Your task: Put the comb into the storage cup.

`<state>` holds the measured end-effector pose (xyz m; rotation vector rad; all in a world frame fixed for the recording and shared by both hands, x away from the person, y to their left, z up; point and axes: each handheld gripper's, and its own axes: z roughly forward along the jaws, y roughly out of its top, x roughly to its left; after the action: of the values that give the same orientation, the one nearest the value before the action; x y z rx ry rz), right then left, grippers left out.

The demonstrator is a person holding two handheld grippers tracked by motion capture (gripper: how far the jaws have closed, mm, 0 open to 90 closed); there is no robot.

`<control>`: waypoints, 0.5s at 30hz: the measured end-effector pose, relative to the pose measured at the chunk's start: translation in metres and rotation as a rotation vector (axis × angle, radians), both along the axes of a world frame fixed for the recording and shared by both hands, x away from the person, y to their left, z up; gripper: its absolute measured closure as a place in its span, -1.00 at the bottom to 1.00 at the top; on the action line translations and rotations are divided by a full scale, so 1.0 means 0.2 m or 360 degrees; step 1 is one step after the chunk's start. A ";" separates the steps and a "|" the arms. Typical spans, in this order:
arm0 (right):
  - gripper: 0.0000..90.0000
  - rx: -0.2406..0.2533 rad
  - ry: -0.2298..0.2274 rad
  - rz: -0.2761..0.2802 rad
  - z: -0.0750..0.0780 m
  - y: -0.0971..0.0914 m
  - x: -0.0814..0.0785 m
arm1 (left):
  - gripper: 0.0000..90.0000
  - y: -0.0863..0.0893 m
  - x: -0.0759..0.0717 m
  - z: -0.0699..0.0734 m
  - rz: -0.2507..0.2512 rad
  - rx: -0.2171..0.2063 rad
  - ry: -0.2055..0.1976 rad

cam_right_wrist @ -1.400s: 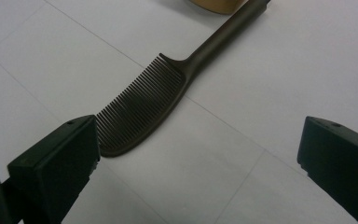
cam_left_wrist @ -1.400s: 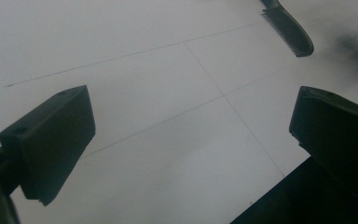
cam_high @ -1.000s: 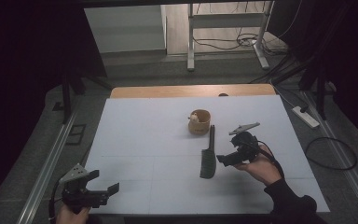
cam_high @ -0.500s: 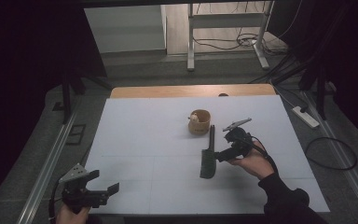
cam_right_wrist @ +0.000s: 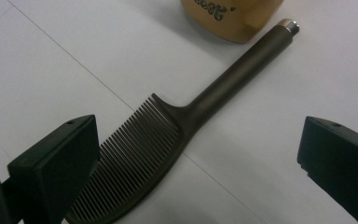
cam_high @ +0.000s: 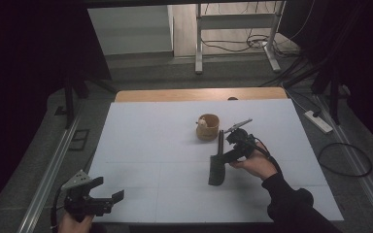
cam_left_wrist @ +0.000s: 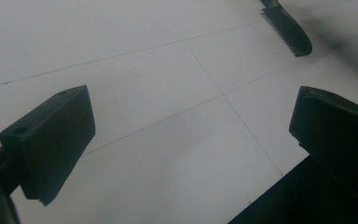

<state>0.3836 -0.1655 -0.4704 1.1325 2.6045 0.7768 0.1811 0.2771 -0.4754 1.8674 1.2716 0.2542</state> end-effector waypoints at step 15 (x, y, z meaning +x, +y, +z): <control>-0.81 -0.0058 -0.0068 0.0037 -0.03 0.09 0.07 | -0.98 0.00 0.00 0.00 -0.0005 -0.0007 0.0005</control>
<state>0.3984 -0.1483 -0.4757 1.0659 2.5900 0.7468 0.1817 0.2773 -0.4756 1.8666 1.2705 0.2466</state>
